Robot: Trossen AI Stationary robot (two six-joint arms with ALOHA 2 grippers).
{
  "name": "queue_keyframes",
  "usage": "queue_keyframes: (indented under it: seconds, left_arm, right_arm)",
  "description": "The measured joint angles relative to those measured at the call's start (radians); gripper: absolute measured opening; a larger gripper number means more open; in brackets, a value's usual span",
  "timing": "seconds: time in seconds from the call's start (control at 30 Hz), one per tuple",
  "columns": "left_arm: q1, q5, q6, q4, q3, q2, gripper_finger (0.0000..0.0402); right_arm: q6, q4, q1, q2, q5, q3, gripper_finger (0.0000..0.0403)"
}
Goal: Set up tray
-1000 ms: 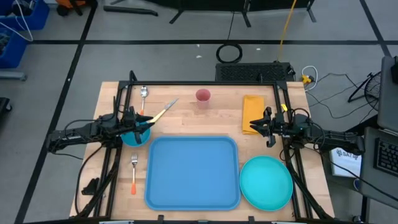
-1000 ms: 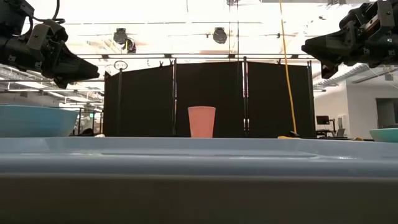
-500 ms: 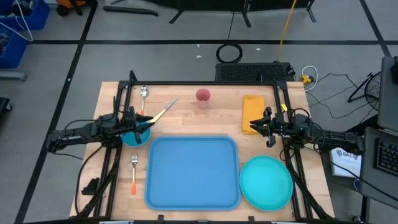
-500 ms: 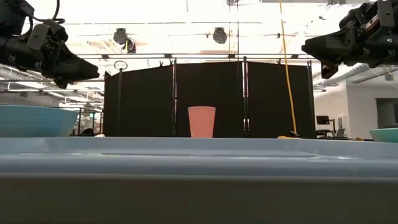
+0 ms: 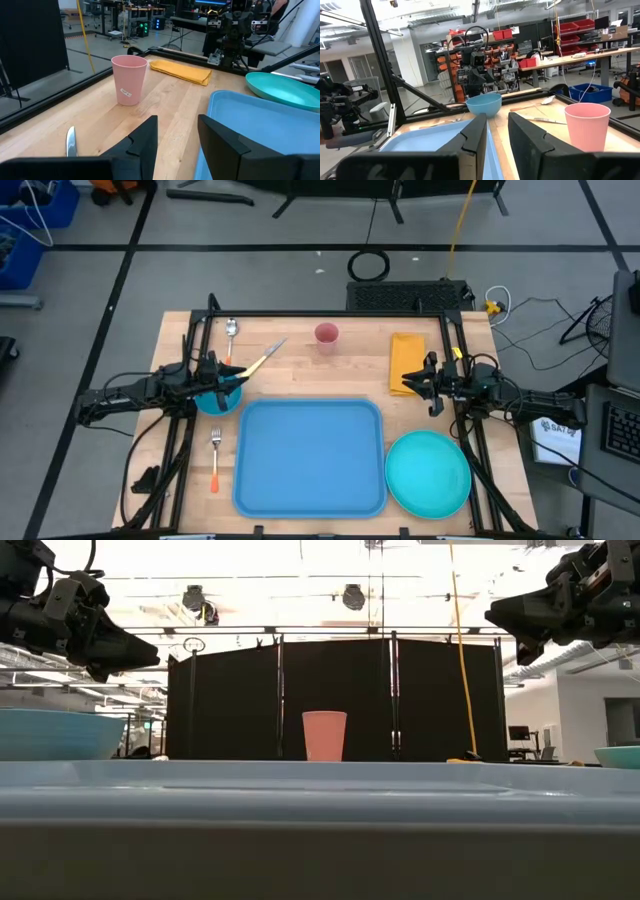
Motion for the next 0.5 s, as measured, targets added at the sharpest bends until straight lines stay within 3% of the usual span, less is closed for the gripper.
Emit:
queue_keyframes:
  seconds: [0.5]
  left_arm:
    - [0.000, -0.027, 0.002, 0.008, 0.000, 0.000, 0.0143]
  right_arm:
    - [-0.004, 0.077, 0.000, 0.003, 0.005, 0.000, 0.0071]
